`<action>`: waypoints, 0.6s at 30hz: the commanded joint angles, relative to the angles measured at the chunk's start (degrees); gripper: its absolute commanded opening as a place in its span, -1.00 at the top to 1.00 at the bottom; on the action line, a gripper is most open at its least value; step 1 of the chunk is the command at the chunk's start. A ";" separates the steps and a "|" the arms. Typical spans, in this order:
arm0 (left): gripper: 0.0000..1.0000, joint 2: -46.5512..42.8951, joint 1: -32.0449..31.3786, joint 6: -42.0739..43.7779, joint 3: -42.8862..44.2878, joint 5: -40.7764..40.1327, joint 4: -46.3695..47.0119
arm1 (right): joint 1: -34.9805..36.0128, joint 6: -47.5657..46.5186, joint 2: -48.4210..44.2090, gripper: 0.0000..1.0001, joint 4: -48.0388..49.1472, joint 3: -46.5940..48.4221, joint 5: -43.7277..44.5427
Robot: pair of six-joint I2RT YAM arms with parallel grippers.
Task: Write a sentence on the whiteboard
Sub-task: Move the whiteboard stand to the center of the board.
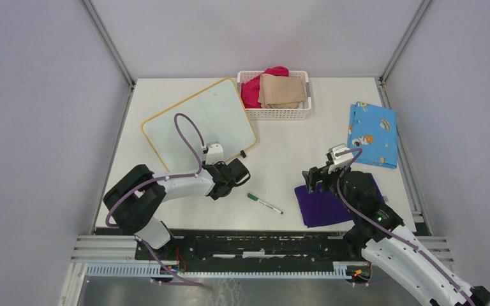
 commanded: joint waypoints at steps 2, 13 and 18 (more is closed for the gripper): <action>0.46 -2.37 -2.36 4.38 0.36 5.67 7.68 | 0.22 0.93 1.32 -0.84 2.34 0.35 -0.63; -0.78 -19.05 -4.41 3.14 0.36 5.69 -1.93 | 0.15 1.48 5.76 -0.83 5.42 1.76 -4.07; -0.84 -30.21 -6.48 12.40 3.01 10.57 -1.98 | 0.19 2.33 10.19 -0.80 9.73 2.23 -7.78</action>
